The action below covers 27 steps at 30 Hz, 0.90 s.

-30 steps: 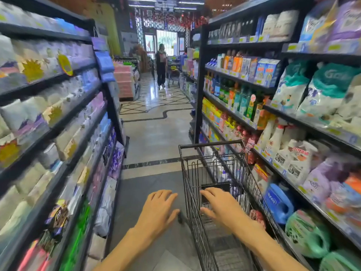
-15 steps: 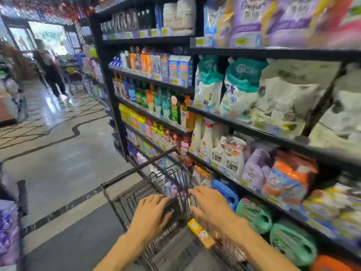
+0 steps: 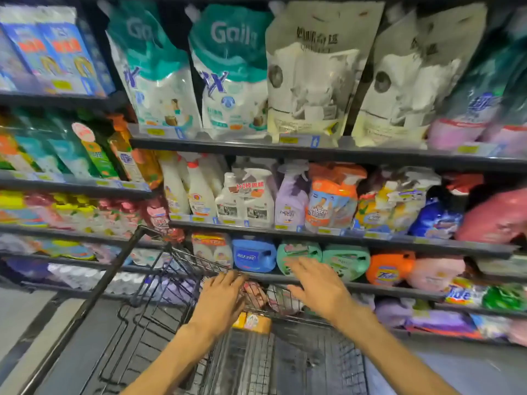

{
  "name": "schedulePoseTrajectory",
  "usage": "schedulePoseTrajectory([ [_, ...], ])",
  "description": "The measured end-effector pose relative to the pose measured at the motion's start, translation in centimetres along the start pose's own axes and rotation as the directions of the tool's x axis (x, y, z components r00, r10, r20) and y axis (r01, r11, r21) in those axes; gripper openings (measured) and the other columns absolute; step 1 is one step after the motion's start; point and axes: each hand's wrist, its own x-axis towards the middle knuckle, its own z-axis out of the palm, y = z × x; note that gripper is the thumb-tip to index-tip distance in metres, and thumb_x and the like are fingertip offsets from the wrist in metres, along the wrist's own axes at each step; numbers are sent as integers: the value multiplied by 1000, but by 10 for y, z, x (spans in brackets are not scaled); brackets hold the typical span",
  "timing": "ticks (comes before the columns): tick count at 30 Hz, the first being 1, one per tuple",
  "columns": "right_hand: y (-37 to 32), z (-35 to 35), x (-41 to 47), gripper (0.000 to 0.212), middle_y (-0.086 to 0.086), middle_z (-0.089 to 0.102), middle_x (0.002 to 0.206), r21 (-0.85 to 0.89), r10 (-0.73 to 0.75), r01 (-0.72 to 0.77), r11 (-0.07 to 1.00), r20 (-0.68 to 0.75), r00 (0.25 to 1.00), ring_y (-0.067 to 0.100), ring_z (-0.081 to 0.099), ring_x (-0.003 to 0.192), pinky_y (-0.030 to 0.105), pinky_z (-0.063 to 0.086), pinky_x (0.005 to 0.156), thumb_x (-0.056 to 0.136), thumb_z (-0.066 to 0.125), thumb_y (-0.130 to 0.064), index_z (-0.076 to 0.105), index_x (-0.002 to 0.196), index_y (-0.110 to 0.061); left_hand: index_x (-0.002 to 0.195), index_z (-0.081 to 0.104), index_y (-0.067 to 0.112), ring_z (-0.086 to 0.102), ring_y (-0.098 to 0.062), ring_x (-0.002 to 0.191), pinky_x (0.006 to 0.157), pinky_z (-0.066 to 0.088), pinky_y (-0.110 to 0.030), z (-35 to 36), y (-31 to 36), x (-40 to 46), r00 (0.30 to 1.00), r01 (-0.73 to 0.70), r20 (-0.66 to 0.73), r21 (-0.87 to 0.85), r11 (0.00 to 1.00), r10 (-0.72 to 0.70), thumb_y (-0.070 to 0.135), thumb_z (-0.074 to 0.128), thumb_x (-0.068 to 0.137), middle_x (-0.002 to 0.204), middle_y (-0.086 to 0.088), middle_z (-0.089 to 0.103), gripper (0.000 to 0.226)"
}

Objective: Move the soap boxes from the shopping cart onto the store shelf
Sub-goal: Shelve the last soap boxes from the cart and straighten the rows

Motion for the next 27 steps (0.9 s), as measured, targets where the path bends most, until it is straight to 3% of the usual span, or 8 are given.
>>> schedulePoseTrajectory([
  [6,-14,83,-12,53,7,61,125,33,163,-172,984,191,968,31,60,112,45,54,85,89,61,-44,55,134,-16,142,43,20,49,-27,122,99,39,-41,78,-54,10,964,-65,259,16,998,58,36,53,93,135,-4,52,52],
  [12,-16,207,-14,50,2,64,116,159,263,-315,936,280,923,21,68,91,30,57,71,91,44,-51,63,124,-20,149,28,18,34,-29,138,111,28,-41,186,-84,20,856,-4,517,36,999,-15,21,61,91,151,-8,35,67],
  [14,-20,251,-14,46,-2,55,130,229,322,-423,877,374,870,16,64,103,26,54,82,92,54,-48,56,132,-26,149,26,19,36,-29,136,109,28,-41,229,-95,29,810,13,586,41,999,-35,17,65,88,148,-8,36,73],
  [16,-23,295,-15,54,-8,48,134,235,364,-492,839,429,827,14,58,112,27,49,88,88,66,-41,47,137,-30,149,26,19,37,-29,135,109,28,-41,278,-104,42,805,26,592,39,999,-44,14,67,83,147,-8,37,77],
  [19,-21,349,-10,53,-4,61,124,222,319,-456,862,461,828,15,67,96,29,53,77,82,74,-40,53,130,-33,150,24,12,34,-32,138,113,22,-43,344,-118,66,806,-9,591,84,996,-43,13,61,85,151,-11,36,75],
  [22,-18,389,-4,51,-5,49,139,194,258,-384,903,469,845,18,54,123,30,44,101,94,56,-37,44,143,-29,152,21,8,29,-33,142,116,20,-44,396,-131,89,816,-9,574,128,992,-67,15,53,92,157,-15,28,69],
  [23,-17,397,-2,49,-5,50,136,189,251,-374,908,469,847,18,52,125,28,44,101,94,54,-36,46,142,-28,152,23,9,30,-33,142,115,21,-43,411,-134,94,821,8,565,129,992,-80,15,47,95,157,-15,28,62],
  [27,-16,431,-6,46,-3,70,99,156,232,-320,935,414,880,17,71,85,27,58,62,66,87,-33,70,107,-22,141,47,11,52,-31,123,106,37,-45,456,-141,104,885,16,460,134,991,-77,18,27,92,137,-11,54,53],
])
